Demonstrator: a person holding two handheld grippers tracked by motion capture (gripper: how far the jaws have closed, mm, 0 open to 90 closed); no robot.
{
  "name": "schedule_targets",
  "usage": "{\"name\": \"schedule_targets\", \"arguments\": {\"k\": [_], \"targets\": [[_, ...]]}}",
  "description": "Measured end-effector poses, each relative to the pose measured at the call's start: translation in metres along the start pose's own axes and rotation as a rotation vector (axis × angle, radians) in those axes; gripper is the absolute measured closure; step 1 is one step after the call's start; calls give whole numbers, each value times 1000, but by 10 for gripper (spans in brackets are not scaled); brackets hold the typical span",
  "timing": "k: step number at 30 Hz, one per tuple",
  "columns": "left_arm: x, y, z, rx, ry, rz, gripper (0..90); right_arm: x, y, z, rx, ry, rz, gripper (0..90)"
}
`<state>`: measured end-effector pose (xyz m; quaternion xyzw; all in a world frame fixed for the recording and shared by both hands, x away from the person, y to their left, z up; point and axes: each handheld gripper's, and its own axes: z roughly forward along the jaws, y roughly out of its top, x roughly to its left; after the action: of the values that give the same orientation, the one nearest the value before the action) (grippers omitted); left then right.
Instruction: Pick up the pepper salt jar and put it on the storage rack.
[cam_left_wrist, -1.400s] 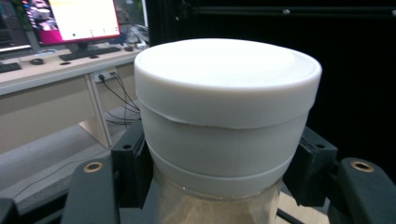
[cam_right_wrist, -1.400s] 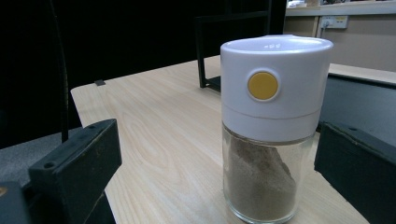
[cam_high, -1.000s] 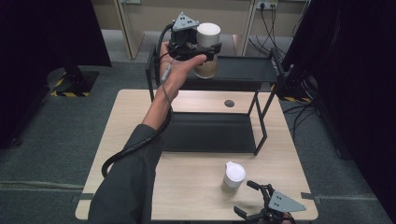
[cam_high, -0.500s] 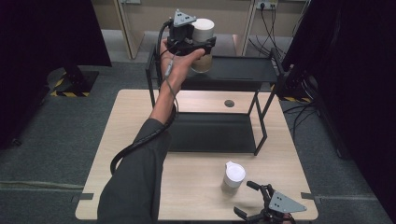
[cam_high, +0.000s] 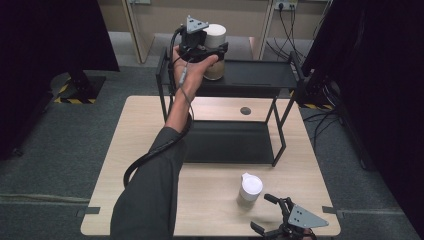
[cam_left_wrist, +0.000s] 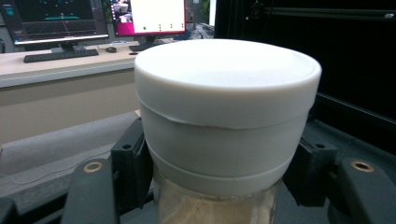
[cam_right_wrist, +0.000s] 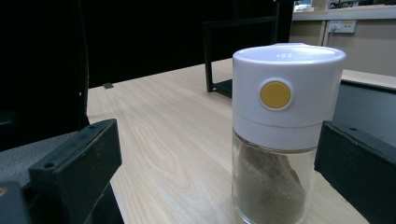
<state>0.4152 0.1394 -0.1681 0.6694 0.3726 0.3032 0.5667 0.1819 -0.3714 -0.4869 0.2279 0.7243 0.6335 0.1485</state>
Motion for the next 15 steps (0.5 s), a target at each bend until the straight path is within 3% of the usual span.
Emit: {"name": "schedule_targets", "arguments": {"k": [6,9,12,15], "targets": [[1,-2,0,-3,-7,7,350,0,0,0,0,2,-1,12],[3,1,-2,9,-8,-10,345,1,0,0,1,1,-1,12],[-1,4,-2,18,17,3,255,1,0,0,3,2,-2,12],[0,4,-3,22,17,-25,155,1,0,0,3,2,-2,12]]}}
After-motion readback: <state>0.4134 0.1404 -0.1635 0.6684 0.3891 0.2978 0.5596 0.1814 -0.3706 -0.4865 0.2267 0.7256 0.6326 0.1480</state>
